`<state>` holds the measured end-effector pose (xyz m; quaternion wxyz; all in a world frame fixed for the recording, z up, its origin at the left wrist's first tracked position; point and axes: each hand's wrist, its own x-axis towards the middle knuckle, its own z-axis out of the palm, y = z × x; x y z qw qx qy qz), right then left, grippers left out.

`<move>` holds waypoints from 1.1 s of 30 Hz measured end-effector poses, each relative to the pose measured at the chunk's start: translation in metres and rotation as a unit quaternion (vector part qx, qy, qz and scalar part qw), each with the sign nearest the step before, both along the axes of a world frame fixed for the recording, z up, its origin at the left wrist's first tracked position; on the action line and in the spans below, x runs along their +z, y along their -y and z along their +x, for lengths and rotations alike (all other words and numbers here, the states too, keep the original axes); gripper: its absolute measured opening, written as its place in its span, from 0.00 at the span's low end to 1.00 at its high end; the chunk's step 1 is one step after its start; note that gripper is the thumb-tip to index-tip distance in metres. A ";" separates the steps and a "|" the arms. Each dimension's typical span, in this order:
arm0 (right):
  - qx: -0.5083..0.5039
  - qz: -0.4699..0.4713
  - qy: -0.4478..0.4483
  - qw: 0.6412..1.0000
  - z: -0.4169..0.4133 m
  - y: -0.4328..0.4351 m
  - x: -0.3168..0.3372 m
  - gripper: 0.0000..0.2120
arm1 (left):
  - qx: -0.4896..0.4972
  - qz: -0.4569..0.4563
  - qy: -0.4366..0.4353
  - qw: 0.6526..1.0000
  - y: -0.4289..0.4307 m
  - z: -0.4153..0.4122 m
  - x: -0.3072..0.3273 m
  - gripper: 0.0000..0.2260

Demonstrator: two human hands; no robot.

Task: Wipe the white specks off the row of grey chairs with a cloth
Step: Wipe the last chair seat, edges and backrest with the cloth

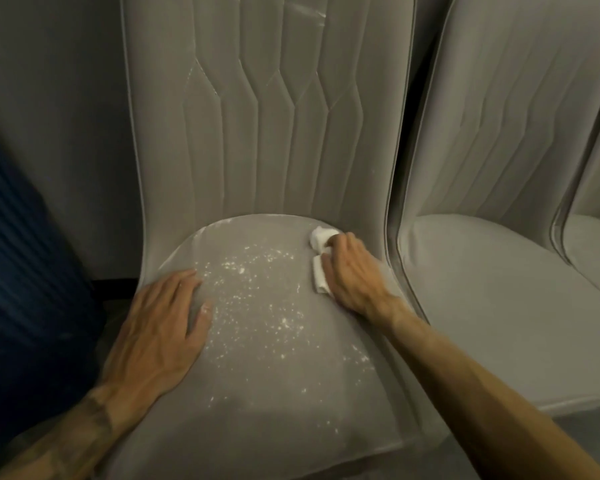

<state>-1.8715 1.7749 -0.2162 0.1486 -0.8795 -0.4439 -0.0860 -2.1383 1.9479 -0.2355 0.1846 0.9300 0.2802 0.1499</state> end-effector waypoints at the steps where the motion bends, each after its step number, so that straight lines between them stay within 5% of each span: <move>1: 0.045 0.003 -0.012 0.999 -0.008 0.001 -0.004 0.11 | -0.002 -0.002 0.000 1.000 0.000 0.000 0.000 0.30; 4: 0.101 -0.031 0.000 0.994 0.000 0.014 -0.003 0.12 | -0.007 0.000 -0.002 1.000 0.001 -0.001 0.001 0.30; 9: -0.092 -0.019 0.006 0.996 0.031 -0.007 0.002 0.12 | -0.001 -0.007 -0.008 1.000 0.003 0.000 0.004 0.26; 15: 0.114 -0.006 -0.001 0.994 -0.004 -0.003 -0.010 0.11 | -0.003 -0.010 -0.012 1.000 0.001 0.001 0.002 0.26; 21: -0.088 -0.025 0.021 0.996 0.039 -0.018 -0.001 0.13 | 0.000 -0.002 -0.017 1.000 0.002 0.001 0.002 0.25; 26: 0.091 0.007 -0.042 0.995 0.010 -0.008 -0.012 0.10 | 0.003 -0.003 -0.017 1.000 0.002 -0.001 0.003 0.26; 31: -0.083 0.001 -0.023 0.996 0.048 -0.027 -0.004 0.13 | 0.008 -0.001 -0.024 1.000 0.002 0.001 0.004 0.27; 33: -0.063 0.017 -0.029 0.997 0.030 -0.047 -0.005 0.13 | 0.006 0.008 -0.025 1.000 0.003 0.001 0.004 0.30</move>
